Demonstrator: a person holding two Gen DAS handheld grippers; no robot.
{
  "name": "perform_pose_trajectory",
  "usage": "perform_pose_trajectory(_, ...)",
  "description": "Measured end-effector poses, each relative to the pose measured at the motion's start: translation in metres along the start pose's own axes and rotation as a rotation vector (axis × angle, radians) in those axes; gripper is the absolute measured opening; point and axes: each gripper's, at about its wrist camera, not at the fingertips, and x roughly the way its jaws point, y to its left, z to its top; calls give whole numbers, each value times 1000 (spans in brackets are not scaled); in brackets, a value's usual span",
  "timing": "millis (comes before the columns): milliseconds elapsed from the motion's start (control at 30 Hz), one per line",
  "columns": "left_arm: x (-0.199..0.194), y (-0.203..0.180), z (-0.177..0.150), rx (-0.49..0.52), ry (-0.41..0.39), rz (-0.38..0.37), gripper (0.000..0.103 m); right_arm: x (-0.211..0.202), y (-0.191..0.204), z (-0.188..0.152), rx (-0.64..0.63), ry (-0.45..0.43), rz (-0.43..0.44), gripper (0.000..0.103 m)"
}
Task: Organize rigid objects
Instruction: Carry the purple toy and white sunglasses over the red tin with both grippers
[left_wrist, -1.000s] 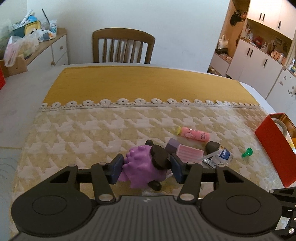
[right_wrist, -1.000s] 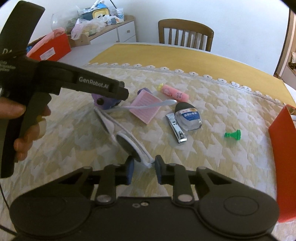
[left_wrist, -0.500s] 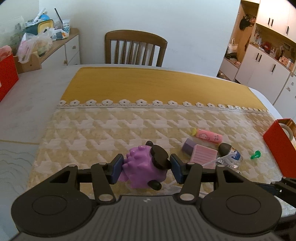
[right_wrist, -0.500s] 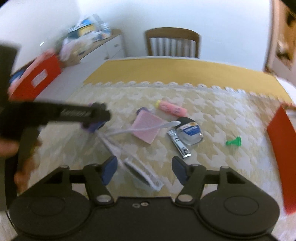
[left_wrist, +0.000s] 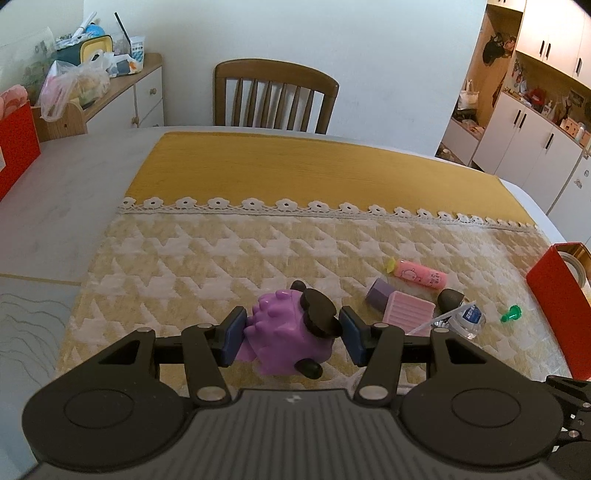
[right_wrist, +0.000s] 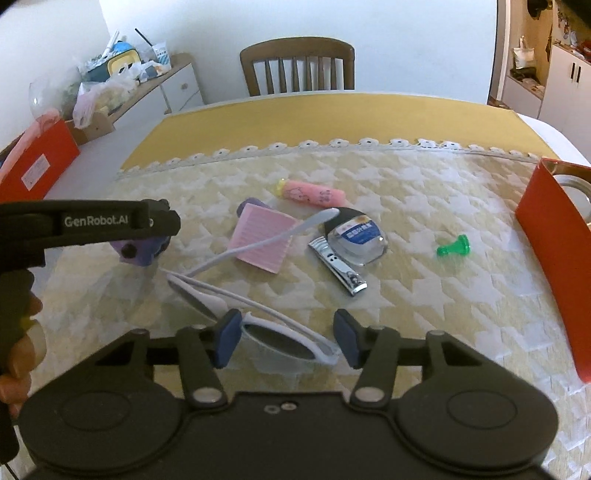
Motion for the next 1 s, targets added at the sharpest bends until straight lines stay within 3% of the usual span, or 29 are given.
perform_pose_trajectory(200, -1, -2, 0, 2, 0, 0, 54, -7, -11, 1, 3, -14, 19, 32)
perform_pose_trajectory(633, -31, -27, -2, 7, -36, -31, 54, -51, -49, 2, -8, -74, 25, 31)
perform_pose_trajectory(1000, -75, -101, 3, 108, -86, -130, 54, -110, -104, 15, 22, -153, 10, 31)
